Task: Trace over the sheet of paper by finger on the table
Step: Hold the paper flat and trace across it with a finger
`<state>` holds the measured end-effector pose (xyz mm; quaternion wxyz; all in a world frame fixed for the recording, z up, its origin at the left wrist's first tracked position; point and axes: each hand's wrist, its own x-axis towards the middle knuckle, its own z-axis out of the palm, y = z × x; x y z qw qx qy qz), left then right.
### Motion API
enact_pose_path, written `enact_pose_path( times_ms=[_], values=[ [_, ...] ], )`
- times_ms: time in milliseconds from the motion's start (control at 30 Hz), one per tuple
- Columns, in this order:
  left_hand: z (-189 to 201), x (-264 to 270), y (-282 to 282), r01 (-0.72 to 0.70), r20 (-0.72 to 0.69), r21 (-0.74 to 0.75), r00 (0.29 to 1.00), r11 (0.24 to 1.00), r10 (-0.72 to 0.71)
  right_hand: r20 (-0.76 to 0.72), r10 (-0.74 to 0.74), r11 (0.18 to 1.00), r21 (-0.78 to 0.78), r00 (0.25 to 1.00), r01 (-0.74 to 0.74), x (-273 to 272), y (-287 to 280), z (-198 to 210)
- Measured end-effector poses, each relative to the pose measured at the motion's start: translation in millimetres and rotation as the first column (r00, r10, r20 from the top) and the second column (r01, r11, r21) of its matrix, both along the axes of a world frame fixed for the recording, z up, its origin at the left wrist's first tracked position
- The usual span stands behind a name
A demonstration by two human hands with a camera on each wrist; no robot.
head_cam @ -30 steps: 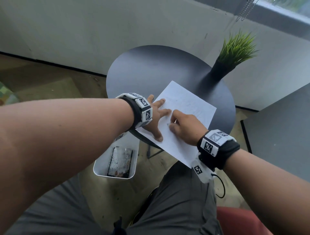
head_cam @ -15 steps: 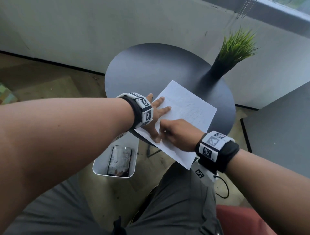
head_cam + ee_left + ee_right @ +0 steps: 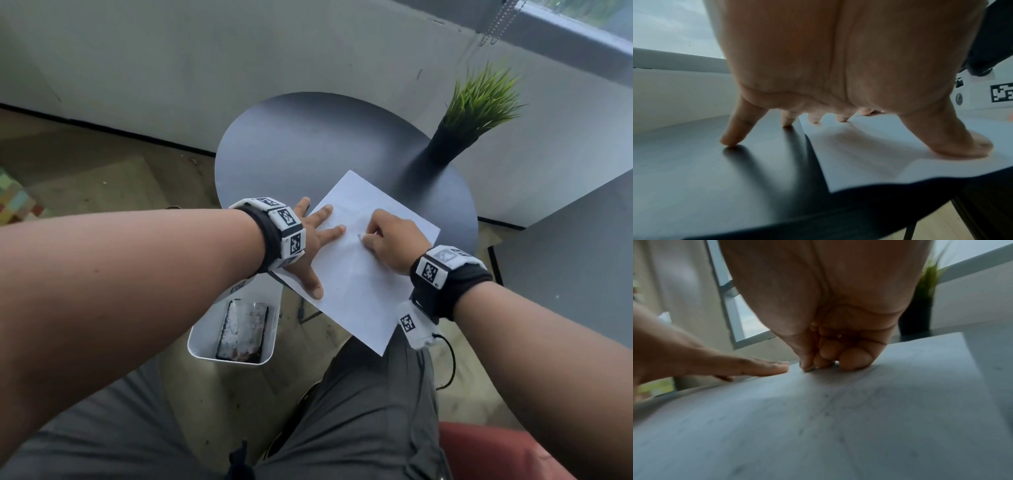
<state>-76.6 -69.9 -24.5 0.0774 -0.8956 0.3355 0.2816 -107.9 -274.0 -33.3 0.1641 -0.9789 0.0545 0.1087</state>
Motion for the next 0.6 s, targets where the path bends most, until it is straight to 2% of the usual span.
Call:
enact_pose_path(
  times_ms=[133,233,333,433,467,500,533,600],
  values=[
    [6.7,-2.0,-5.5,-0.034,-0.007,-0.018,0.999,0.999,0.034,-0.009,-0.059,0.997,0.042,0.998,0.06,3.5,-4.4,-8.3],
    [1.7,-4.8,-5.0,-0.026,0.038,-0.055,0.999,0.998,0.028,-0.019,-0.03,0.998,0.062,0.999,0.031,-1.6,-1.4,-3.7],
    [-6.4,-5.1,-1.6,-0.012,0.089,-0.054,0.996,0.998,0.017,-0.004,0.157,0.987,0.023,0.988,-0.157,-18.3,9.9,4.6],
    [-0.2,-6.3,-1.7,0.009,0.058,-0.01,0.998,1.0,-0.008,-0.045,0.472,0.881,0.003,0.88,-0.473,-44.7,27.3,11.8],
    [2.5,-7.2,-2.7,0.014,0.047,0.004,0.999,1.0,-0.015,-0.081,0.528,0.849,0.013,0.846,-0.529,-49.6,28.5,13.9],
    [4.4,-7.6,-3.5,0.017,0.042,0.012,0.999,1.0,-0.017,-0.101,0.533,0.845,0.02,0.84,-0.534,-49.4,25.4,14.8],
    [6.0,-7.7,-4.6,0.013,0.038,0.015,0.999,1.0,-0.014,-0.097,0.489,0.872,0.02,0.867,-0.489,-45.0,19.7,14.5],
    [4.3,-5.5,-5.4,-0.004,0.029,0.01,1.0,1.0,0.004,-0.045,0.267,0.964,0.011,0.963,-0.267,-31.3,6.1,13.2]
  ],
)
